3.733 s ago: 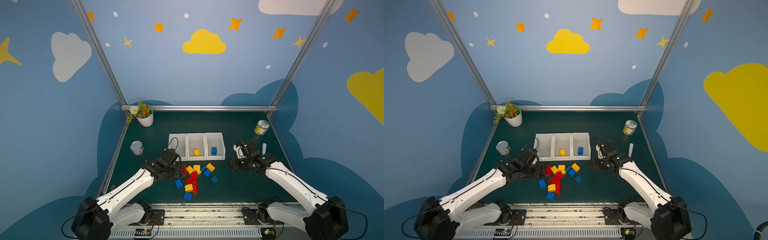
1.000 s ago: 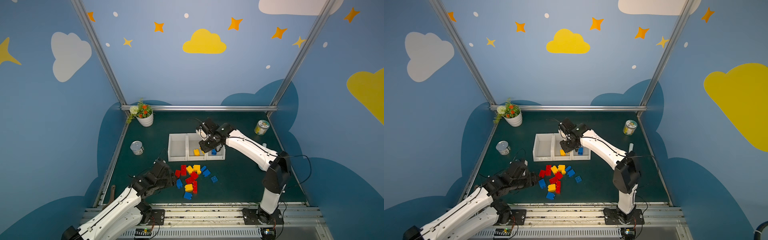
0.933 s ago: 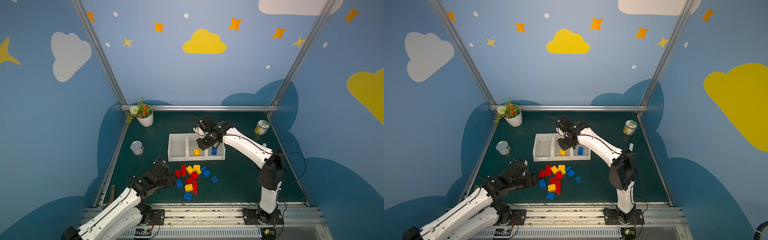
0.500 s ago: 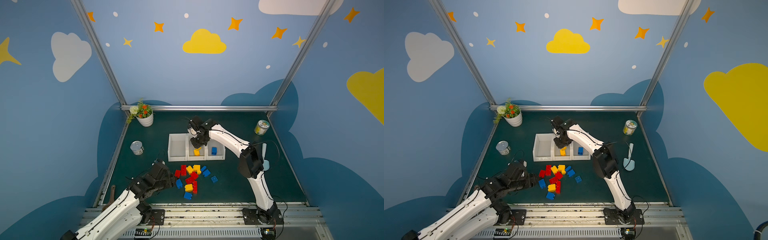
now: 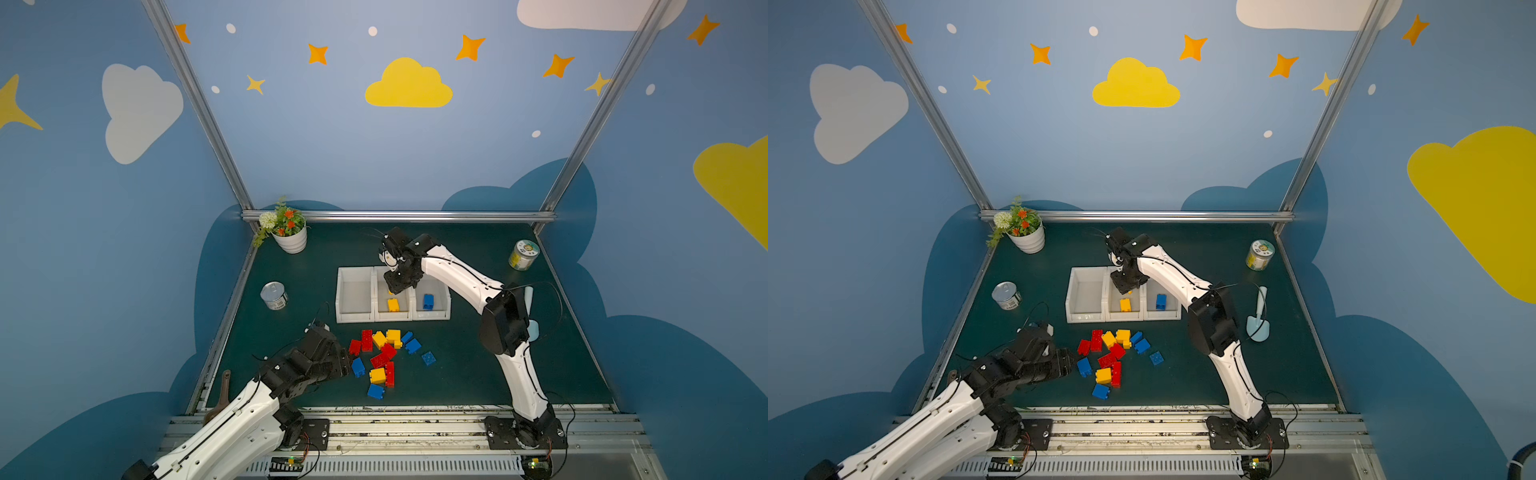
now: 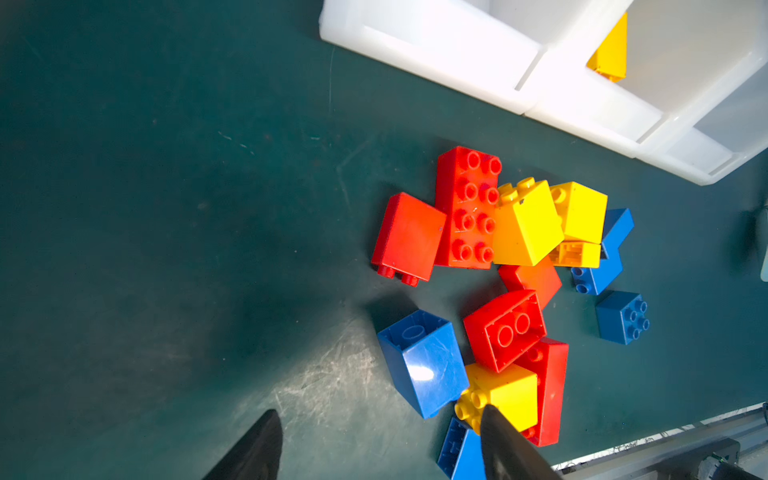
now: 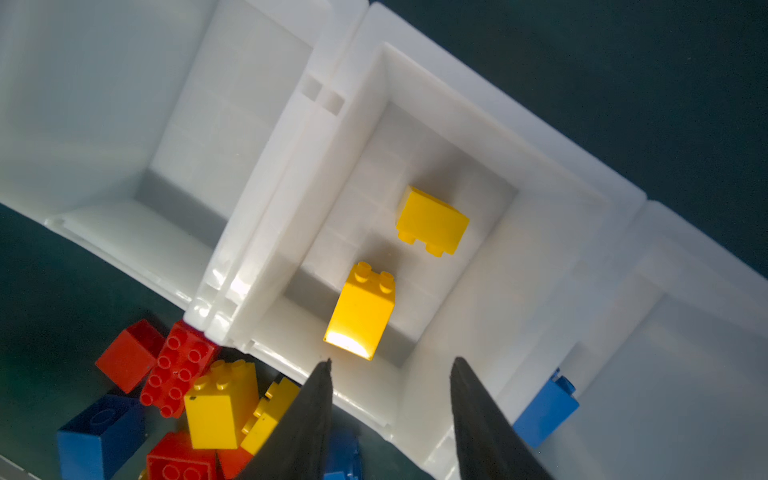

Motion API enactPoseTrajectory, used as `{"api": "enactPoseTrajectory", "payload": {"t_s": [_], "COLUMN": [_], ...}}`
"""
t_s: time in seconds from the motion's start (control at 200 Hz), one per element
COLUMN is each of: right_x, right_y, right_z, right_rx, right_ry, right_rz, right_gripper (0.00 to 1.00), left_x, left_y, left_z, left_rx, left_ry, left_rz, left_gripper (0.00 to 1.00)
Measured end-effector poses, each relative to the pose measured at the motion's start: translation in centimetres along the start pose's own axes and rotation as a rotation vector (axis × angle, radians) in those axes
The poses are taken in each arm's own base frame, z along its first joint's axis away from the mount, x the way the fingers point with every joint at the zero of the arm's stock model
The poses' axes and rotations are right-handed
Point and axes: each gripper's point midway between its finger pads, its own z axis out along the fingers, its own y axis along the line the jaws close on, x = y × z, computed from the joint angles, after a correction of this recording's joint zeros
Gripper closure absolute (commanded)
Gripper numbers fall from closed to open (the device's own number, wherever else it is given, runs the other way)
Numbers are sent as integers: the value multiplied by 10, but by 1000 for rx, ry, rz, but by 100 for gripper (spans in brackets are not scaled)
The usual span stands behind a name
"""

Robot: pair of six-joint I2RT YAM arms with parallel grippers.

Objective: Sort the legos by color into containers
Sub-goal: 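Lower the yellow brick into the middle compartment and open the right gripper, then withdraw the right gripper from the bin while the left gripper lowers onto a red brick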

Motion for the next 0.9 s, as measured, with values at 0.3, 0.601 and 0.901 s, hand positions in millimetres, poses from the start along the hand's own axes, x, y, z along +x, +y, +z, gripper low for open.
{"api": "enactPoseTrajectory", "payload": {"t_s": [0.3, 0.601, 0.901], "right_x": [20, 67, 114], "right_y": [4, 2, -16], "right_z": [-41, -71, -89], "right_rx": [-36, -68, -67], "right_ry": [-42, -64, -87], "right_rz": [23, 90, 210], "right_gripper": [52, 52, 51], "left_x": [0, -5, -15], "left_y": [-1, -7, -14], "left_z": [4, 17, 44], "left_rx": [-3, -66, -158], "left_ry": [13, 76, 167], "left_rz": [5, 70, 174], "left_gripper": [24, 25, 27]}}
